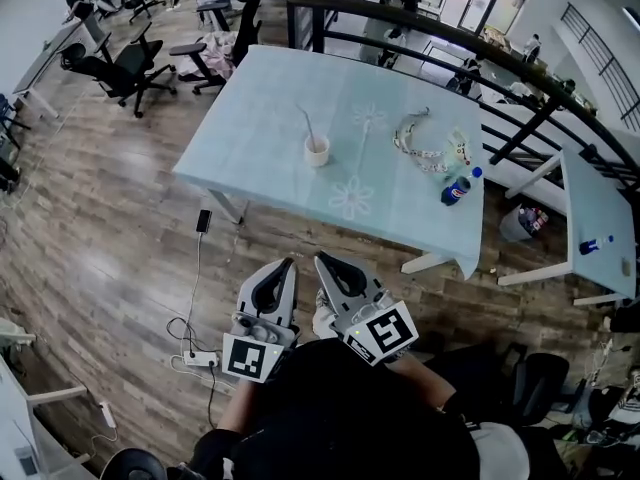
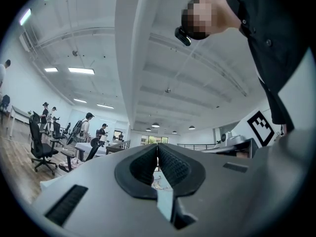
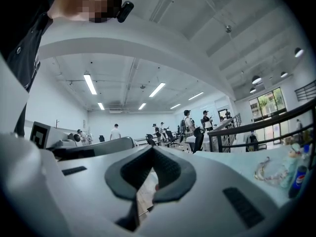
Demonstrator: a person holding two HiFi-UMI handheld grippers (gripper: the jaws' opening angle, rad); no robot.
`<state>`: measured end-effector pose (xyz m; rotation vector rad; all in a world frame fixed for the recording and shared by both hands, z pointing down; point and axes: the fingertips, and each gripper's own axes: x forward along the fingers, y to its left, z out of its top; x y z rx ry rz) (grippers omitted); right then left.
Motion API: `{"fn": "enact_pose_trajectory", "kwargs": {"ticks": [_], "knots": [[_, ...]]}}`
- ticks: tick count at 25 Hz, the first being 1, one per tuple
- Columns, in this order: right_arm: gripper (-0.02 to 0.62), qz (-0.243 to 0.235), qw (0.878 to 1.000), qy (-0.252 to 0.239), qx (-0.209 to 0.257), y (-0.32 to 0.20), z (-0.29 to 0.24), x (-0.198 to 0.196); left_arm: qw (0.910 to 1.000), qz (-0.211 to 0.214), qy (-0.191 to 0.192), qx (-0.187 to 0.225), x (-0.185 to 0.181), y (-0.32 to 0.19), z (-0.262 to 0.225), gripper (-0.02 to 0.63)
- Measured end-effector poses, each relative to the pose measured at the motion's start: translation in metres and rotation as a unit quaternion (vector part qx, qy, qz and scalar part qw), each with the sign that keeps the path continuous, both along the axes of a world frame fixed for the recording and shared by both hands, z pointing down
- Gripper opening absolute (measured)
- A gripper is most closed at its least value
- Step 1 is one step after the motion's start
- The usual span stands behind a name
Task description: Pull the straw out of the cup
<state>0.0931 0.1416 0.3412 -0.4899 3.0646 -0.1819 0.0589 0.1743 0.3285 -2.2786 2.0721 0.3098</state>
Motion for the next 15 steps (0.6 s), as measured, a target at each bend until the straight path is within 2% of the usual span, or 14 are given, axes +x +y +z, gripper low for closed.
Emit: {"fn": "enact_pose_trajectory", "kwargs": {"ticks": [10, 15], "knots": [[0.009, -0.026, 1.0, -0.005, 0.002, -0.073, -0.003, -0.034, 0.9997, -0.022, -0.006, -0.001, -0.029, -0.071, -0.003, 0.014], [0.009, -0.031, 0.999, -0.011, 0.001, -0.095, -0.005, -0.046, 0.9995, -0.029, -0.01, -0.003, -0.038, -0.091, -0.003, 0.014]]}}
